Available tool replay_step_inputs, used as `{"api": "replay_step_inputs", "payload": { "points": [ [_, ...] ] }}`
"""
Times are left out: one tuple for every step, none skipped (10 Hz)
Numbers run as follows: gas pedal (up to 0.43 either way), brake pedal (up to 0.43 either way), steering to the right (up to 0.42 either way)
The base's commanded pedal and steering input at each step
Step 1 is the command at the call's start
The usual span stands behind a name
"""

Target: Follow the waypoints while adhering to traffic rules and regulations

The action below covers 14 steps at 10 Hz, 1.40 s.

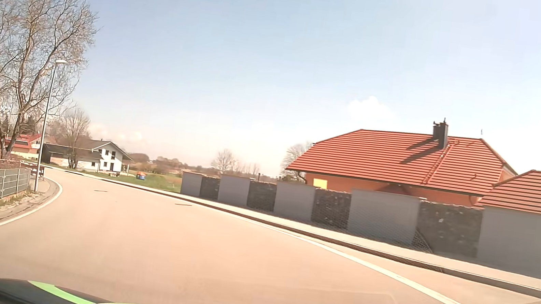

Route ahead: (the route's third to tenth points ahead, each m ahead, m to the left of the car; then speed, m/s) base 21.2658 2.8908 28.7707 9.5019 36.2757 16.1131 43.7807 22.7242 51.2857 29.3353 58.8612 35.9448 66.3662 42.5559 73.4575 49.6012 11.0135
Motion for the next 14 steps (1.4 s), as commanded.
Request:
{"api": "replay_step_inputs", "payload": {
  "points": [
    [0.138, 0.0, -0.146],
    [0.15, 0.0, -0.145],
    [0.15, 0.0, -0.142],
    [0.157, 0.0, -0.137],
    [0.157, 0.0, -0.131],
    [0.169, 0.0, -0.126],
    [0.169, 0.0, -0.12],
    [0.169, 0.0, -0.115],
    [0.169, 0.0, -0.11],
    [0.169, 0.0, -0.105],
    [0.169, 0.0, -0.099],
    [0.169, 0.0, -0.095],
    [0.169, 0.0, -0.09],
    [0.169, 0.0, -0.089]
  ]
}}
